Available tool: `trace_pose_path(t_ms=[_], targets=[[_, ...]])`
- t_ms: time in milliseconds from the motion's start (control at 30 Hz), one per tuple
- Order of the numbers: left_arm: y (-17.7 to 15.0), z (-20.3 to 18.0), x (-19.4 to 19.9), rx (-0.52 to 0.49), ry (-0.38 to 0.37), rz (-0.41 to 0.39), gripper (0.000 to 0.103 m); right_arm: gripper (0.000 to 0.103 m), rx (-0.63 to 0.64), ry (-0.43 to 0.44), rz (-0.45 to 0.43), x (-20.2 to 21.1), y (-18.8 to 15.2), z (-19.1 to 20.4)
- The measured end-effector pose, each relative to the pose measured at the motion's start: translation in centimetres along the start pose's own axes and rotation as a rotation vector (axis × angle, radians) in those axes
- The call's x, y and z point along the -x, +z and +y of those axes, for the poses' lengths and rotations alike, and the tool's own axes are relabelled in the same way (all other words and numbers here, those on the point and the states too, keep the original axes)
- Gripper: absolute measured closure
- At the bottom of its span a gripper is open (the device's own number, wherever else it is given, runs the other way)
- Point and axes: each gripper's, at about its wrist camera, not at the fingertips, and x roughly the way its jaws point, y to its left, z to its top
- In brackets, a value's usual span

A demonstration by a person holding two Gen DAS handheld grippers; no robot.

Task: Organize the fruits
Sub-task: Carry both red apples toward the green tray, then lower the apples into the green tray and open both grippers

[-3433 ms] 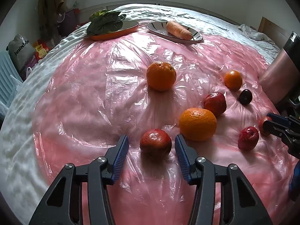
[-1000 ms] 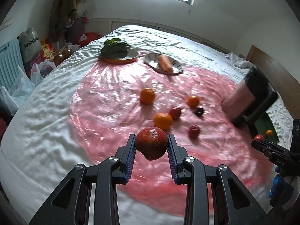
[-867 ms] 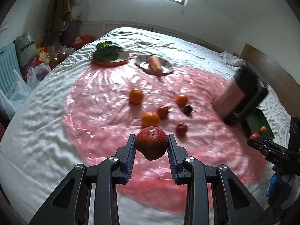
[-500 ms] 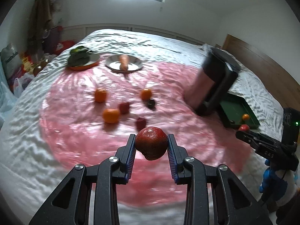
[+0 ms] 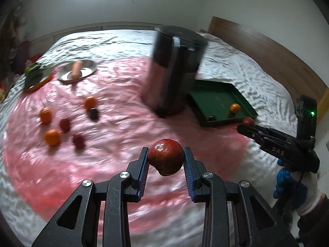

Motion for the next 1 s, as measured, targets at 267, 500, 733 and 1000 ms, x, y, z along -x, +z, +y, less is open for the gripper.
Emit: trace_pose_path(t_ms=[267,500,733,1000], targets=[[2.8,-5.1,-4.5,-0.068,-0.063,0.041,0.075,0.042,-0.059,-0.074,-0.007,-0.3,0.9,-6.4],[5.6,-9.4,-9.1,-0.133,-0.098,0.075,0.075,0.042,-0.103,-0.120,-0.010,-1.6,1.9,-11.4],[7.8,-12.4,-14.3,-0.169,-0.111,0.119,0.075,0.042,-0.135,-0.163,-0.013,-3.0,2.9,-16.0],[9.0,-14.4,-20.4,-0.196,-0.091,0.182,0.075,0.042,-0.143,-0.224,0.002,-5.6,4.6,-20.9]])
